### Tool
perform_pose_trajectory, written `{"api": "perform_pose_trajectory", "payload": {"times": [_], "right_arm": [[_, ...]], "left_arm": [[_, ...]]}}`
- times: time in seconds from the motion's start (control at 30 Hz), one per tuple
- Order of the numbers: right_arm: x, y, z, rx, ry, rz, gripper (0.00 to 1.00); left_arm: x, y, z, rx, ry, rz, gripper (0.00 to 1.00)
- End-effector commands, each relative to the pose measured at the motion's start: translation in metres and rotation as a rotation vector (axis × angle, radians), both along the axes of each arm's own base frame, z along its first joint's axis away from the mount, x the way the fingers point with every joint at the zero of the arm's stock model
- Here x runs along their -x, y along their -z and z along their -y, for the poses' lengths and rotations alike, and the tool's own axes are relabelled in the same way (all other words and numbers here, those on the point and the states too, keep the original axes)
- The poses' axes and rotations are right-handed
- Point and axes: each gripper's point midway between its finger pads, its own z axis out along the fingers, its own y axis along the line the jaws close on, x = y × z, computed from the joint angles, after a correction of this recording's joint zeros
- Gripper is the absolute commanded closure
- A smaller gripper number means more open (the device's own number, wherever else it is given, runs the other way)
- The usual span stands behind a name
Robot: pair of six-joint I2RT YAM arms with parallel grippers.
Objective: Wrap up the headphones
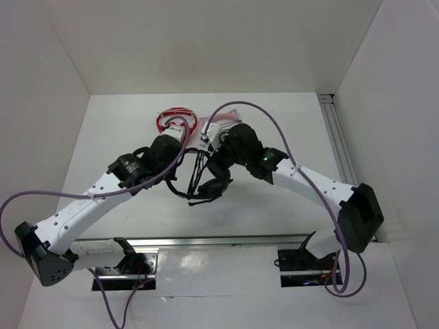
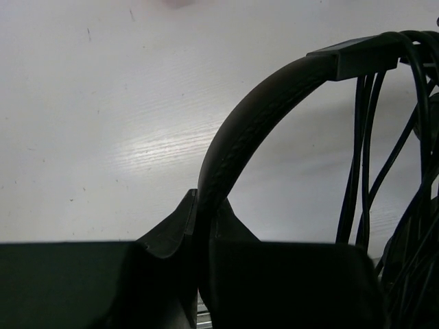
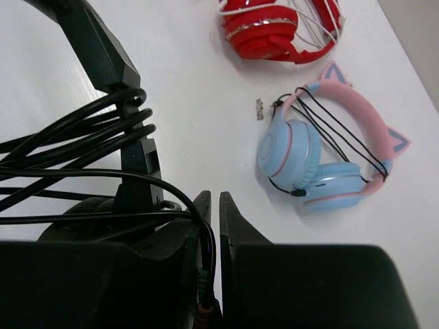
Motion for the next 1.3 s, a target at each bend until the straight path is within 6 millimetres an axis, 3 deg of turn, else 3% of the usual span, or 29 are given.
{"api": "perform_pose_trajectory", "payload": {"times": [0.0, 0.17, 0.27, 0.33, 0.47, 0.7, 0.73, 0.8, 0.83, 0.93, 0.97, 1.1, 1.27], "right_arm": [[-0.031, -0.046, 0.011, -0.187, 0.055, 0.078, 0.99], [-0.041, -0.045, 0.013, -0.198, 0.035, 0.038, 0.94], [-0.044, -0.039, 0.014, -0.217, 0.032, 0.013, 0.78], [-0.046, -0.027, 0.016, -0.216, 0.041, -0.013, 0.61], [-0.066, -0.016, 0.034, -0.233, 0.09, -0.044, 0.49], [-0.082, 0.01, 0.055, -0.25, 0.174, -0.096, 0.44], [-0.091, 0.007, 0.066, -0.261, 0.218, -0.083, 0.42], [-0.106, 0.024, 0.087, -0.254, 0.311, -0.115, 0.39], [-0.113, 0.02, 0.091, -0.263, 0.331, -0.117, 0.29], [-0.122, 0.026, 0.104, -0.316, 0.363, -0.174, 0.24], [-0.123, 0.024, 0.1, -0.333, 0.349, -0.176, 0.0], [-0.126, 0.01, 0.103, -0.381, 0.368, -0.163, 0.0], [-0.12, -0.005, 0.101, -0.431, 0.366, -0.162, 0.0]], "left_arm": [[0.02, -0.007, 0.01, 0.041, 0.128, -0.047, 1.0], [0.019, -0.008, 0.015, 0.057, 0.163, -0.044, 1.0], [0.017, -0.006, 0.018, 0.071, 0.167, -0.056, 1.0], [0.013, -0.002, 0.015, 0.077, 0.142, -0.073, 1.0], [-0.005, 0.002, 0.016, 0.143, 0.097, -0.143, 1.0], [-0.021, 0.001, 0.016, 0.189, 0.067, -0.164, 1.0], [-0.026, 0.001, 0.008, 0.191, 0.037, -0.161, 1.0], [-0.03, 0.001, 0.006, 0.208, 0.029, -0.172, 1.0], [-0.034, 0.005, 0.0, 0.212, 0.006, -0.184, 1.0], [-0.039, 0.015, -0.01, 0.215, -0.02, -0.218, 1.0], [-0.041, 0.018, -0.012, 0.215, -0.029, -0.218, 1.0], [-0.051, 0.037, -0.037, 0.175, -0.145, -0.24, 1.0], [-0.06, 0.073, -0.086, 0.158, -0.378, -0.308, 1.0]]}}
